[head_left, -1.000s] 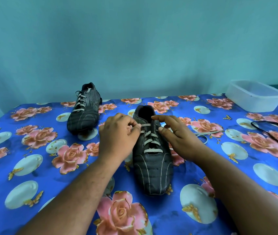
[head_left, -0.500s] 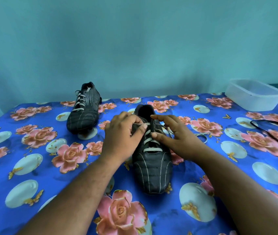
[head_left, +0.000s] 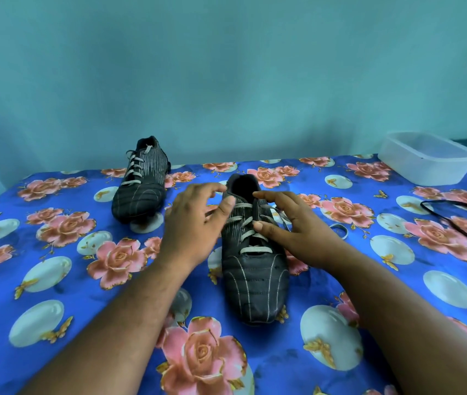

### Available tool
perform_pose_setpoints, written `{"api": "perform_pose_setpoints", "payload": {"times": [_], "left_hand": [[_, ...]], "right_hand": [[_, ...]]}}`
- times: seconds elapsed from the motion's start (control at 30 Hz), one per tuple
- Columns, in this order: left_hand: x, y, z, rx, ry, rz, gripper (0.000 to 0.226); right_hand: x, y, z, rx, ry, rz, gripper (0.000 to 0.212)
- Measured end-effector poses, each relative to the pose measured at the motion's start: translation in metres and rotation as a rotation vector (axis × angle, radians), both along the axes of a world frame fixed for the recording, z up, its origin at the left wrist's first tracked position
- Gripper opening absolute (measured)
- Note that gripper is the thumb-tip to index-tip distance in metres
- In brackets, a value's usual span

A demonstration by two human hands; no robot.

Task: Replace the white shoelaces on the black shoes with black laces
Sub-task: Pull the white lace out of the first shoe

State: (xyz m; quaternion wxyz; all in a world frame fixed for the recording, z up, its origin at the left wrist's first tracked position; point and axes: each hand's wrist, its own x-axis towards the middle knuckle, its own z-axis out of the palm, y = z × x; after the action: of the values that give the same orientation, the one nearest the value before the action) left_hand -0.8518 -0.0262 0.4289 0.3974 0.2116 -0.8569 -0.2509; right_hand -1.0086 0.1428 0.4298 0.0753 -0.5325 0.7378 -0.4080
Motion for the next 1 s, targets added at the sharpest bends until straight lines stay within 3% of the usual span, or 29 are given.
{"api": "perform_pose_setpoints", "payload": {"times": [0.1, 0.27, 0.47, 0.57, 0.67, 0.8, 1.0], "left_hand": [[-0.005, 0.016, 0.002, -0.137, -0.042, -0.002, 0.029], [-0.003, 0.011, 0.004, -0.081, -0.100, 0.083, 0.014], [0.009, -0.018, -0.003, 0.197, -0.332, 0.254, 0.036], [0.006, -0.016, -0.003, 0.214, -0.186, 0.128, 0.026], [0.000, 0.000, -0.001, 0.052, -0.006, -0.099, 0.036], [-0.007, 0.014, 0.000, -0.089, -0.065, -0.058, 0.026], [-0.001, 0.004, 0.005, 0.085, -0.099, 0.000, 0.025]], "right_hand": [[0.000, 0.000, 0.000, -0.007, 0.004, -0.003, 0.055], [0.000, 0.000, 0.000, -0.001, -0.002, -0.004, 0.058], [0.000, -0.001, 0.000, 0.004, 0.003, -0.008, 0.063], [0.000, -0.001, 0.000, 0.005, -0.008, -0.005, 0.058], [0.000, 0.000, 0.001, 0.006, -0.002, -0.006, 0.057], [-0.001, -0.001, 0.000, 0.000, 0.019, -0.007, 0.056], [0.000, 0.000, 0.000, 0.000, 0.000, 0.000, 0.058]]}}
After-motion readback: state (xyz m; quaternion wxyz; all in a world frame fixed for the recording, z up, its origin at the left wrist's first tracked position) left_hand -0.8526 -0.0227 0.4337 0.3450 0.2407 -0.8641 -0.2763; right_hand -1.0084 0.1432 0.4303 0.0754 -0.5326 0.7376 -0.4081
